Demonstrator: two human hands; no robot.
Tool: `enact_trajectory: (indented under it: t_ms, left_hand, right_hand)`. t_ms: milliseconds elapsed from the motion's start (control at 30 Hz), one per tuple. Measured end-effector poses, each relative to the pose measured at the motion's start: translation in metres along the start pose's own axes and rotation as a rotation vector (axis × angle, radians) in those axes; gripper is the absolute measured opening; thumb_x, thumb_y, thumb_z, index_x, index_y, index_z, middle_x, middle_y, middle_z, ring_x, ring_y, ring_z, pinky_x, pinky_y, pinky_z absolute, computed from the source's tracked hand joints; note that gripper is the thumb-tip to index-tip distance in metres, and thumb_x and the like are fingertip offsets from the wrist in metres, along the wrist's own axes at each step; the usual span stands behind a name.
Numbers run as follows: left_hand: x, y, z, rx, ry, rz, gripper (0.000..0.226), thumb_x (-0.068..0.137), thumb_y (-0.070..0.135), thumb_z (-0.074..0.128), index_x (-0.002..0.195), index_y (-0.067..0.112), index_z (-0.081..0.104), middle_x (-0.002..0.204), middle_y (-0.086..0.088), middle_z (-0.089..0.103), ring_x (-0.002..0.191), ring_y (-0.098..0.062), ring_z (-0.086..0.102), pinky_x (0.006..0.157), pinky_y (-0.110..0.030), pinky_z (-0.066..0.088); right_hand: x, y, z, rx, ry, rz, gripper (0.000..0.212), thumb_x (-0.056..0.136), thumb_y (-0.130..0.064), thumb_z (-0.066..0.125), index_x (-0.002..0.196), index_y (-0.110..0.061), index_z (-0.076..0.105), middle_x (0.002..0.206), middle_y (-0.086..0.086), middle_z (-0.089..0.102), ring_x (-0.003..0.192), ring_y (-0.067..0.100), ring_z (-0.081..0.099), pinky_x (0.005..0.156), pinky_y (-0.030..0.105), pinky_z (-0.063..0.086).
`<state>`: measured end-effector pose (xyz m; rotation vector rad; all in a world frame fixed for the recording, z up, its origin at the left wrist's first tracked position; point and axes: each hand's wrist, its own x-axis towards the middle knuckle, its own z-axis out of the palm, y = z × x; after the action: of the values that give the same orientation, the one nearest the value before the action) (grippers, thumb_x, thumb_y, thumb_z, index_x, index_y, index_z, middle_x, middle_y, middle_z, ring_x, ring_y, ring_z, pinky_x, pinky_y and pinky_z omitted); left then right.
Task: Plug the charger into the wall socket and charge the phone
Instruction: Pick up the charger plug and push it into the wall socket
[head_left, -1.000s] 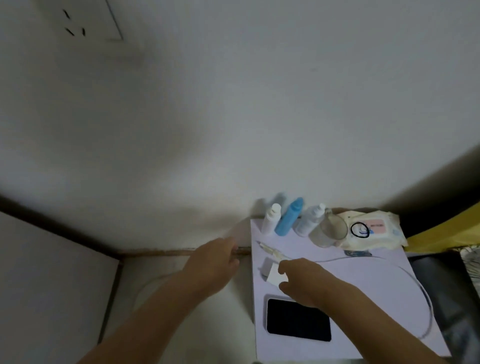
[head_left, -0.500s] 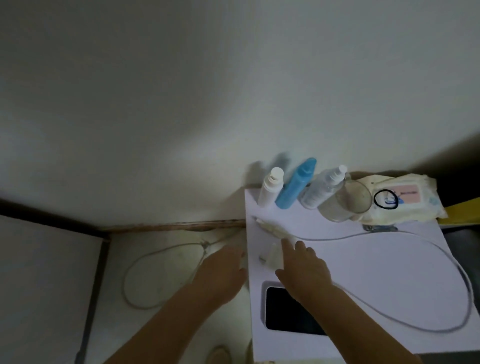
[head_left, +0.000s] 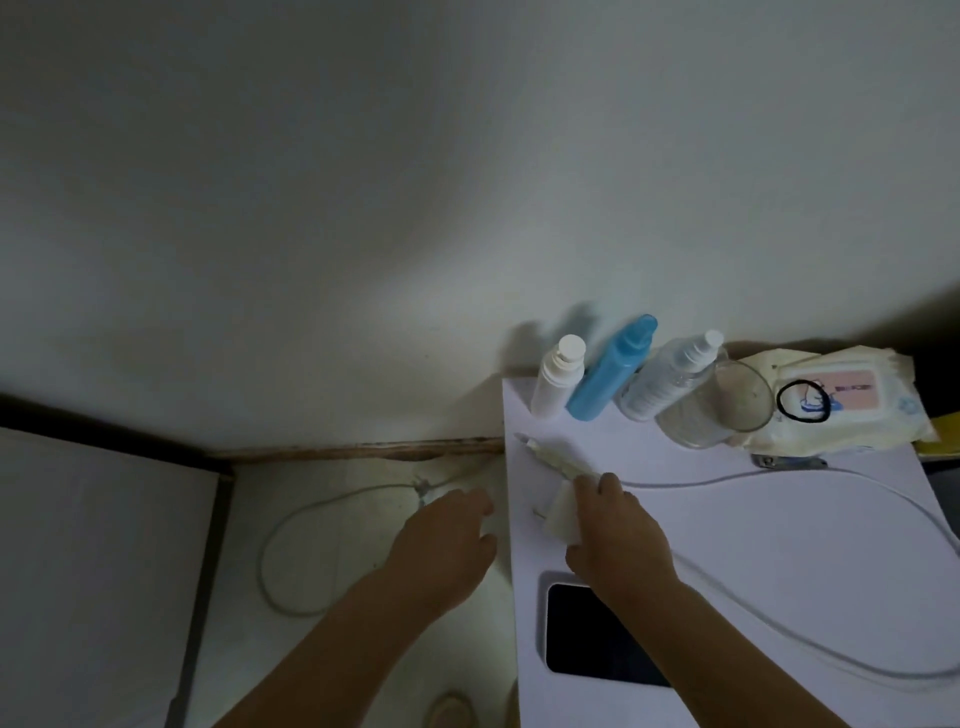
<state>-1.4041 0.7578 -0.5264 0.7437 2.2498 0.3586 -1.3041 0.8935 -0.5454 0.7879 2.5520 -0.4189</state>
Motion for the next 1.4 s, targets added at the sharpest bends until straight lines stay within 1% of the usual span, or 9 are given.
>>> enact_trajectory:
  t_ms: [233,467,600,733,933,1000,1167,1300,1400]
  left_hand:
    - [-0.029,0.017,-0.046,-0.013,0.087,0.088,0.023,0.089,0.027,0.049,0.109,0.021,0.059,0.114,0.002,0.061,0.087,-0.008,0.05,0.075,-0.018,0.035]
    - [-0.078,0.049,-0.12,0.038,0.223,0.133,0.018,0.083,0.025,0.055,0.097,0.017,0.062,0.105,-0.003,0.065,0.092,-0.019,0.059,0.075,-0.027,0.042]
    - [-0.116,0.062,-0.157,0.011,0.327,0.134,0.021,0.083,0.029,0.057,0.101,0.02,0.062,0.107,0.001,0.064,0.09,-0.013,0.057,0.074,-0.022,0.039]
    - [-0.154,0.067,-0.186,-0.011,0.401,0.139,0.022,0.084,0.03,0.057,0.102,0.02,0.061,0.106,0.001,0.064,0.084,-0.011,0.053,0.076,-0.022,0.04]
    - [-0.205,0.061,-0.225,0.006,0.48,0.136,0.018,0.083,0.032,0.059,0.097,0.021,0.06,0.088,0.01,0.053,0.08,-0.009,0.051,0.074,-0.021,0.04]
    - [-0.218,0.055,-0.239,0.024,0.49,0.138,0.019,0.084,0.032,0.059,0.098,0.021,0.059,0.089,0.01,0.053,0.079,-0.008,0.05,0.074,-0.021,0.039]
    - [-0.241,0.038,-0.276,0.05,0.532,0.159,0.024,0.081,0.034,0.061,0.1,0.021,0.06,0.103,0.004,0.064,0.077,-0.007,0.048,0.073,-0.02,0.035]
    - [-0.252,0.021,-0.305,0.049,0.541,0.183,0.028,0.079,0.038,0.063,0.101,0.022,0.059,0.105,0.005,0.064,0.078,-0.007,0.048,0.074,-0.02,0.035]
    - [-0.254,0.009,-0.323,0.04,0.541,0.22,0.03,0.078,0.038,0.065,0.103,0.021,0.059,0.106,0.004,0.064,0.08,-0.007,0.048,0.074,-0.02,0.036]
  right_hand:
    - [-0.028,-0.021,-0.064,0.176,0.115,-0.037,0.052,0.073,-0.036,0.064,0.117,-0.021,0.041,0.106,0.001,0.046,0.094,0.017,0.054,0.076,0.026,0.047]
    - [-0.071,-0.054,-0.147,0.319,0.194,-0.121,0.055,0.074,-0.039,0.063,0.12,-0.017,0.042,0.111,0.004,0.052,0.097,0.022,0.056,0.077,0.027,0.045]
    - [-0.097,-0.076,-0.195,0.359,0.22,-0.185,0.054,0.075,-0.039,0.062,0.12,-0.015,0.045,0.117,0.006,0.054,0.103,0.021,0.055,0.075,0.024,0.041]
    - [-0.122,-0.097,-0.229,0.419,0.226,-0.22,0.056,0.075,-0.041,0.065,0.121,-0.014,0.047,0.117,0.006,0.056,0.103,0.02,0.055,0.078,0.026,0.045]
    - [-0.152,-0.135,-0.263,0.458,0.211,-0.29,0.058,0.075,-0.046,0.065,0.121,-0.014,0.049,0.115,0.005,0.06,0.1,0.02,0.057,0.079,0.028,0.048]
    - [-0.158,-0.149,-0.271,0.487,0.205,-0.314,0.056,0.075,-0.046,0.065,0.119,-0.015,0.05,0.11,0.003,0.06,0.095,0.017,0.057,0.075,0.026,0.047]
    - [-0.166,-0.187,-0.289,0.544,0.226,-0.355,0.049,0.074,-0.047,0.065,0.11,-0.015,0.056,0.081,-0.012,0.049,0.072,0.004,0.05,0.054,0.016,0.036]
    - [-0.164,-0.222,-0.301,0.602,0.247,-0.335,0.047,0.073,-0.044,0.065,0.105,-0.011,0.058,0.089,-0.001,0.056,0.077,0.015,0.055,0.061,0.023,0.044]
    - [-0.164,-0.247,-0.31,0.709,0.224,-0.31,0.038,0.072,-0.041,0.066,0.094,-0.011,0.059,0.083,0.002,0.06,0.069,0.016,0.056,0.061,0.028,0.047]
